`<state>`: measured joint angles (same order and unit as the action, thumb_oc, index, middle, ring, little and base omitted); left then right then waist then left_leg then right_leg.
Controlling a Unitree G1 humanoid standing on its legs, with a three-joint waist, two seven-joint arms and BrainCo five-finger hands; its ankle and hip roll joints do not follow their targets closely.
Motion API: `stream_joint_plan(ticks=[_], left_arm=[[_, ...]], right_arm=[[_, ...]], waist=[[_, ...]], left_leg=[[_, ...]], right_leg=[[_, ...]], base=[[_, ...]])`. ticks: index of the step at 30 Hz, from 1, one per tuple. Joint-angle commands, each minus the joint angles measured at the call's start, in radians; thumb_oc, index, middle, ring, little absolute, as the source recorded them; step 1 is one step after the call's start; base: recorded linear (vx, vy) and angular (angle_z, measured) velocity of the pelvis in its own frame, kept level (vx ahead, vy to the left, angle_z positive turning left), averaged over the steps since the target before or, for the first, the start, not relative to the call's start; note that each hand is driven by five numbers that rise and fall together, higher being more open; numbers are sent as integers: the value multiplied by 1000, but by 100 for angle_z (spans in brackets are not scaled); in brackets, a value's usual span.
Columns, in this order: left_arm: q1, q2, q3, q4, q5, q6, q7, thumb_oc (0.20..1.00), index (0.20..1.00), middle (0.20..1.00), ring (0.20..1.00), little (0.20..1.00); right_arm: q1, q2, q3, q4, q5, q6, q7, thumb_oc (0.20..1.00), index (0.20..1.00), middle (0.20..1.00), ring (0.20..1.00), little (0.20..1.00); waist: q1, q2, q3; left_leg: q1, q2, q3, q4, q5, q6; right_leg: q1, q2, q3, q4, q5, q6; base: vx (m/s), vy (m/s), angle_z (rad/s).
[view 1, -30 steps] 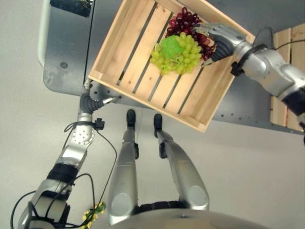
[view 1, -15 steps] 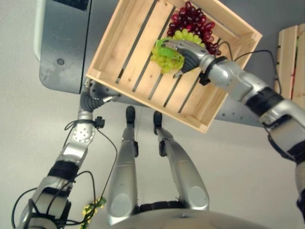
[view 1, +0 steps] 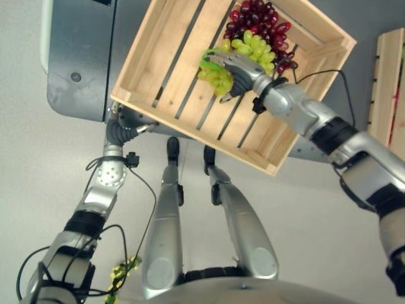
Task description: Pick up the fruits from the basket on one side to the basket on the other side
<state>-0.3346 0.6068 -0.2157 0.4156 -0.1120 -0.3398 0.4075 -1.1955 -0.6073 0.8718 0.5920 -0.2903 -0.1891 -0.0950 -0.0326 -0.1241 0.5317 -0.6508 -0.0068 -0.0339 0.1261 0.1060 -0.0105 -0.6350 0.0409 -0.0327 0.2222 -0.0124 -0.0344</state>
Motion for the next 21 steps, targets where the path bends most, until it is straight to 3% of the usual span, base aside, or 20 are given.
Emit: stream_joint_plan(ticks=[1,15,21], left_arm=[[5,-20,13,-70,11,-32,18,1000,1000,1000,1000,1000],[28,4,30,-122,30,-37,5,1000,1000,1000,1000,1000],[25,5,29,-119,34,-27,-1,1000,1000,1000,1000,1000]], right_arm=[[-6,-23,7,-27,-30,-9,9,1000,1000,1000,1000,1000],[-168,-256,176,107,-204,17,4,1000,1000,1000,1000,1000],[-190,-279,246,166,-268,40,45,1000,1000,1000,1000,1000]], waist=[[14,12,-12],[19,7,-12],[19,3,-12]], left_leg=[[14,58,-15,94,-81,-69],[-13,52,-29,89,-76,-75],[-18,52,-30,85,-75,-76]], right_leg=[[-24,-66,11,14,35,133],[-48,-71,-5,12,38,141],[-53,-71,-9,13,37,143]], base=[[0,0,0],[2,-5,3],[5,-3,3]])
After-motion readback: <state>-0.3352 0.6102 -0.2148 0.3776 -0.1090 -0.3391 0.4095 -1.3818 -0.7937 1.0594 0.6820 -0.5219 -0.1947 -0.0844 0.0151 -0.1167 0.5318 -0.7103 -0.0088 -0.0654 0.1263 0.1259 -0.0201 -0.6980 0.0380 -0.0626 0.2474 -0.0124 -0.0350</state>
